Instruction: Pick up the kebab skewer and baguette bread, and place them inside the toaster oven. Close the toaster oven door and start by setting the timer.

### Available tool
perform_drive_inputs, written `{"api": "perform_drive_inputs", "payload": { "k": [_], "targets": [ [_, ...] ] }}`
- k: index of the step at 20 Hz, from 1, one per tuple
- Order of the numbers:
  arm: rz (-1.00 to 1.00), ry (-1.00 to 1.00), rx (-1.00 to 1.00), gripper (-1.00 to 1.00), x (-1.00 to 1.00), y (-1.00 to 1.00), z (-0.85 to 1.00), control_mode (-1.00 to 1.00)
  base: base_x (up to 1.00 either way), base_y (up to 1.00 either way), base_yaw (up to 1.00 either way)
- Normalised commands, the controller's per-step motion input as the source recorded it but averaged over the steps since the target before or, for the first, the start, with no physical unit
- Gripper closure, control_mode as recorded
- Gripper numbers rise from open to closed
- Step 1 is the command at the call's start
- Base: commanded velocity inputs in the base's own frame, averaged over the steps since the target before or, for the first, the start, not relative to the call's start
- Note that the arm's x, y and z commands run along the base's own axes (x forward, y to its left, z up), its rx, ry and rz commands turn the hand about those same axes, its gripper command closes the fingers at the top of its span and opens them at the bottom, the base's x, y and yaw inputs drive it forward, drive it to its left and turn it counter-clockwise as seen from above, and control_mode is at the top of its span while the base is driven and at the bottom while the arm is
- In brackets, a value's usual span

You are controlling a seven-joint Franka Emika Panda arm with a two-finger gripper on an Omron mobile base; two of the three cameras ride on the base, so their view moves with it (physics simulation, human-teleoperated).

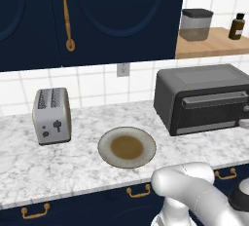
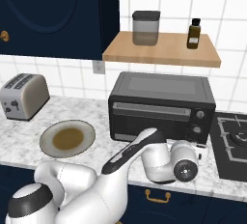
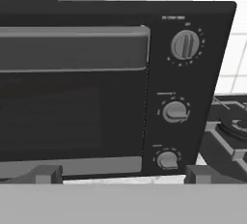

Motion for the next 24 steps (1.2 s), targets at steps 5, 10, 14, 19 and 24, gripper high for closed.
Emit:
{"api": "perform_drive_inputs", "payload": {
  "k": [5, 10, 14, 19, 24],
  "targets": [
    [0.00, 0.09, 0.00, -1.00, 0.00, -0.14, 0.00, -1.00, 0.00, 0.00, 0.00],
    [0.00, 0.03, 0.00, -1.00, 0.00, -0.07, 0.00, -1.00, 0.00, 0.00, 0.00],
    [0.00, 0.00, 0.00, -1.00, 0.03, -0.10, 0.00, -1.00, 0.00, 0.00, 0.00],
    [0.00, 0.00, 0.00, -1.00, 0.18, -0.21, -0.01, -1.00, 0.00, 0.00, 0.00],
    [0.00, 0.00, 0.00, -1.00, 0.26, -0.29, -0.04, -1.00, 0.00, 0.00, 0.00]
  ]
}}
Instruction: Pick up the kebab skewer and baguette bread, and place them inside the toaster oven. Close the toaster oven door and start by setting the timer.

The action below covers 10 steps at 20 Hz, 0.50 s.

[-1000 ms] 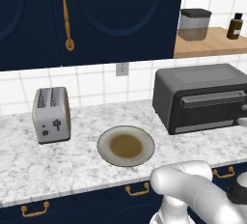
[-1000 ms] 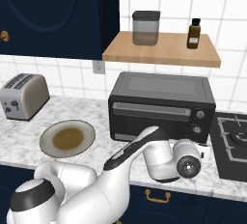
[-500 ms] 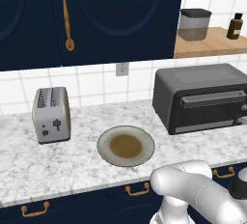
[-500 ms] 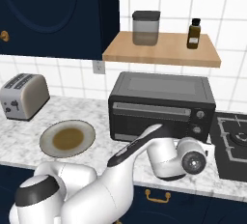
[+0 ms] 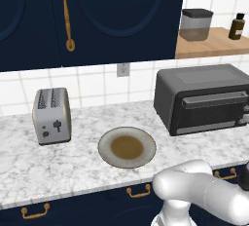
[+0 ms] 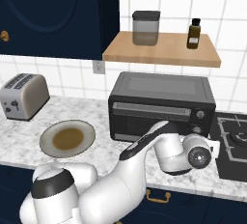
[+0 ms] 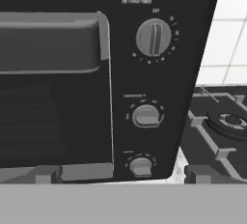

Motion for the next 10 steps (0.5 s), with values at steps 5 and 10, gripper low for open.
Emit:
{"api": "perform_drive_inputs", "payload": {
  "k": [5, 10],
  "targets": [
    [0.00, 0.00, 0.00, -1.00, 0.11, -0.23, 0.00, -1.00, 0.00, 0.00, 0.00],
    [0.00, 0.00, 0.00, -1.00, 0.01, -0.09, 0.00, -1.00, 0.00, 0.00, 0.00]
  ]
}}
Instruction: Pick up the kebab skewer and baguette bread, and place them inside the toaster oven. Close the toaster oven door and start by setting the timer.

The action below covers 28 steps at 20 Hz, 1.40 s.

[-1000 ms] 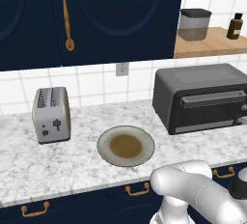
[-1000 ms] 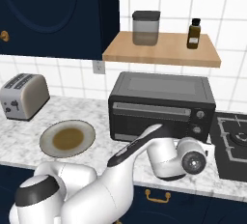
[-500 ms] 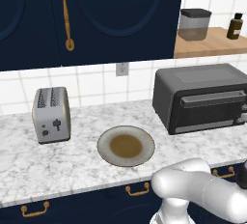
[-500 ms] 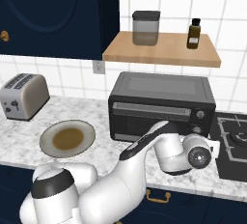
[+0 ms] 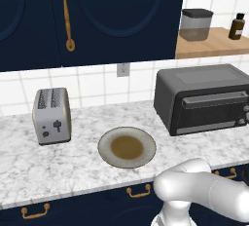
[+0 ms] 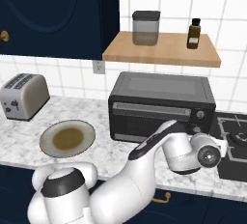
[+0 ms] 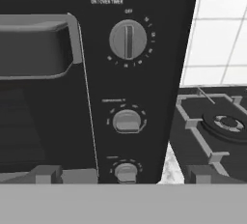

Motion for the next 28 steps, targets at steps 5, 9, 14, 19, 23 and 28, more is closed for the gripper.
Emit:
{"api": "perform_drive_inputs", "payload": {
  "k": [5, 9, 14, 19, 23, 28],
  "targets": [
    [0.00, 0.00, 0.15, -1.00, 0.00, -0.09, 0.04, -1.00, 0.00, 0.00, 0.00],
    [0.01, -0.07, 0.32, -1.00, 0.01, -0.16, 0.00, -1.00, 0.00, 0.00, 0.00],
    [0.00, -0.22, 0.14, -1.00, 0.00, -0.04, 0.09, -1.00, 0.00, 0.00, 0.00],
    [0.00, -0.07, 0.04, -1.00, 0.04, 0.00, 0.16, -1.00, 0.00, 0.00, 0.00],
    [0.00, 0.00, 0.02, -1.00, 0.21, 0.00, 0.22, -1.00, 0.00, 0.00, 0.00],
    [0.00, 0.00, 0.00, -1.00, 0.17, 0.02, 0.24, -1.00, 0.00, 0.00, 0.00]
  ]
}}
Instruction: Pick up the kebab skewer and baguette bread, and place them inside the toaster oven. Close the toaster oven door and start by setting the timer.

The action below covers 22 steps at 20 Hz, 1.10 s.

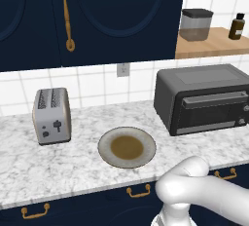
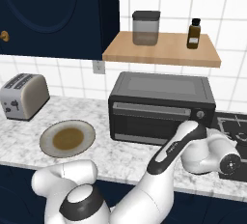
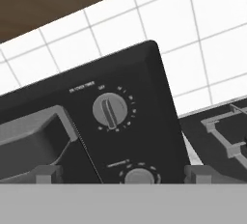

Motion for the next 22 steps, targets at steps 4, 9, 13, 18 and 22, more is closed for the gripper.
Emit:
{"api": "perform_drive_inputs", "payload": {
  "k": [4, 9, 13, 18, 22],
  "targets": [
    [0.00, 0.00, 0.00, -1.00, 0.12, 0.00, 0.18, -1.00, 0.00, 0.00, 0.00],
    [0.00, 0.01, 0.01, -1.00, 0.27, 0.00, 0.09, -1.00, 0.00, 0.00, 0.00],
    [0.00, 0.00, 0.02, -1.00, 0.26, 0.00, 0.04, -1.00, 0.00, 0.00, 0.00],
    [0.00, 0.00, 0.02, -1.00, 0.08, 0.00, 0.07, -1.00, 0.00, 0.00, 0.00],
    [0.00, 0.00, 0.00, -1.00, 0.08, 0.00, 0.00, -1.00, 0.00, 0.00, 0.00]
  ]
}}
